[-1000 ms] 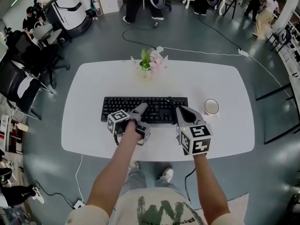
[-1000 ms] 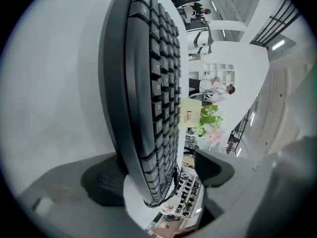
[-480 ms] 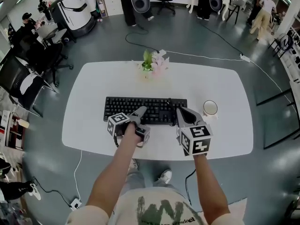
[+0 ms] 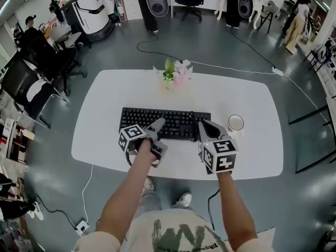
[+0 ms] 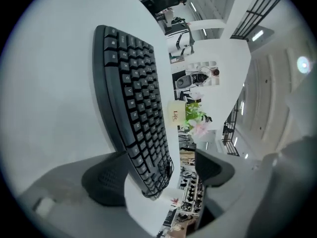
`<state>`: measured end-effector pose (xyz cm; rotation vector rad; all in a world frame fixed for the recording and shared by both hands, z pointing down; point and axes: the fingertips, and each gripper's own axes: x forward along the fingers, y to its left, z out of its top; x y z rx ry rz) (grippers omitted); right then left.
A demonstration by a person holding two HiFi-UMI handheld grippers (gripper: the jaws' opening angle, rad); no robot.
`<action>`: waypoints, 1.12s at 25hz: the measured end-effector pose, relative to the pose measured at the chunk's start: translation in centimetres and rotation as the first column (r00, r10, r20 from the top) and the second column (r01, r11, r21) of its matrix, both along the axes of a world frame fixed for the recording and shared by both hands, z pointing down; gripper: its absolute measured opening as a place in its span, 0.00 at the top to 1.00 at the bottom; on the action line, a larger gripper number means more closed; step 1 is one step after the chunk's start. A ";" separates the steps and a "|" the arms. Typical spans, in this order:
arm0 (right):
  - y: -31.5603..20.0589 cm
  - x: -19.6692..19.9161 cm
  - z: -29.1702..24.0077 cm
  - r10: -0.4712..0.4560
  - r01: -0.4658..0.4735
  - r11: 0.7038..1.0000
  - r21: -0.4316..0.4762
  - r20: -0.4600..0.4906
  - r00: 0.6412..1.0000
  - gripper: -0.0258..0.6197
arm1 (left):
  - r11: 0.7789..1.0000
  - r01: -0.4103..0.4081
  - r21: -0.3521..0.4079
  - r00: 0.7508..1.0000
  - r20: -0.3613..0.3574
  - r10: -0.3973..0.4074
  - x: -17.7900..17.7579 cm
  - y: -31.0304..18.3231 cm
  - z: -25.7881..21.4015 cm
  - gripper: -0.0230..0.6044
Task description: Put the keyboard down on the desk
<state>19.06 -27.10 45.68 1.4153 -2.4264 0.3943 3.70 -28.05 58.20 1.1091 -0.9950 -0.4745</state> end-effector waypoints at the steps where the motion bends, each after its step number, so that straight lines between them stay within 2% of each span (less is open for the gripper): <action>1: 0.0 0.0 -0.1 -0.001 0.001 1.000 0.003 0.001 1.000 0.96 | 1.000 -0.009 0.017 1.000 0.014 0.009 -0.1 -0.1 -0.4 0.28; 4: -0.1 -0.1 -0.6 -0.003 0.003 1.000 0.014 0.002 1.000 0.96 | 0.997 -0.042 0.065 0.997 0.065 0.038 -0.5 -0.2 -1.5 0.32; 6: -0.2 -0.3 -0.8 -0.003 0.003 1.000 0.021 0.004 1.000 0.96 | 0.992 -0.082 0.096 0.990 0.123 0.070 -0.8 -0.3 -2.0 0.36; 11: -0.8 -0.5 -1.5 0.002 -0.002 0.999 0.034 0.002 1.000 0.96 | 0.967 -0.183 0.178 0.958 0.254 0.135 -1.4 -1.2 -3.9 0.44; 13: -1.0 -0.6 -1.9 0.007 -0.007 0.999 0.040 0.001 1.000 0.96 | 0.949 -0.231 0.213 0.936 0.316 0.157 -1.7 -1.6 -4.9 0.48; 18: -1.5 -0.9 -3.0 0.022 -0.022 0.998 0.064 0.009 1.000 0.96 | 0.883 -0.379 0.277 0.833 0.517 0.195 -2.2 -2.7 -7.7 0.54; 23: -2.0 -1.4 -4.2 0.025 -0.026 0.996 0.084 0.017 1.000 0.96 | 0.810 -0.495 0.314 0.737 0.646 0.201 -2.3 -3.4 -10.3 0.57; 28: -2.2 -1.7 -5.4 0.028 -0.030 0.994 0.107 0.019 0.999 0.96 | 0.739 -0.577 0.347 0.630 0.766 0.132 -3.3 -3.6 -13.1 0.72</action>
